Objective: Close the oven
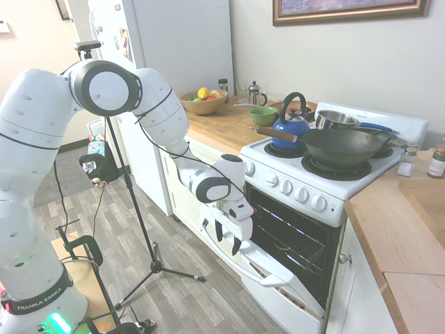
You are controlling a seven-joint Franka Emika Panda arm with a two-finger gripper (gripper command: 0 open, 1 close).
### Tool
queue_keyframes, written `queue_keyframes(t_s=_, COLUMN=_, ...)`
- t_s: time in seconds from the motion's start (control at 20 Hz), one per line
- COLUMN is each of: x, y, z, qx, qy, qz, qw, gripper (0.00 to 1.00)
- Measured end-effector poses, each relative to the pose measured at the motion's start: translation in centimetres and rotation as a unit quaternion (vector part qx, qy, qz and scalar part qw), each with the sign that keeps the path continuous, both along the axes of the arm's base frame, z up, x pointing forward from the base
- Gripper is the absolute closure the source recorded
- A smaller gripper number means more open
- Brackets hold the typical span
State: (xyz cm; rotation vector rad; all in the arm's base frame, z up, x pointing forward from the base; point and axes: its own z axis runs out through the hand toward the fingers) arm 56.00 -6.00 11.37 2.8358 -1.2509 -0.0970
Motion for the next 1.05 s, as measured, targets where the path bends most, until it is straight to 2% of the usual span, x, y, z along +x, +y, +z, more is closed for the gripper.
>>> queue_keyframes(t_s=0.2, x=3.4, y=0.9, z=2.6, qx=-0.007, qy=-0.036, qz=0.013, qw=0.999, gripper=0.00)
queue_keyframes(t_s=0.65, x=9.9, y=10.8, z=7.6, qx=-0.014, qy=-0.068, qz=0.056, qw=0.996, gripper=0.00)
queue_keyframes(t_s=0.85, x=8.4, y=12.1, z=12.6, qx=-0.012, qy=-0.080, qz=0.072, qw=0.994, gripper=0.00)
queue_keyframes(t_s=1.05, x=3.2, y=7.6, z=17.2, qx=-0.043, qy=-0.050, qz=0.070, qw=0.995, gripper=0.00)
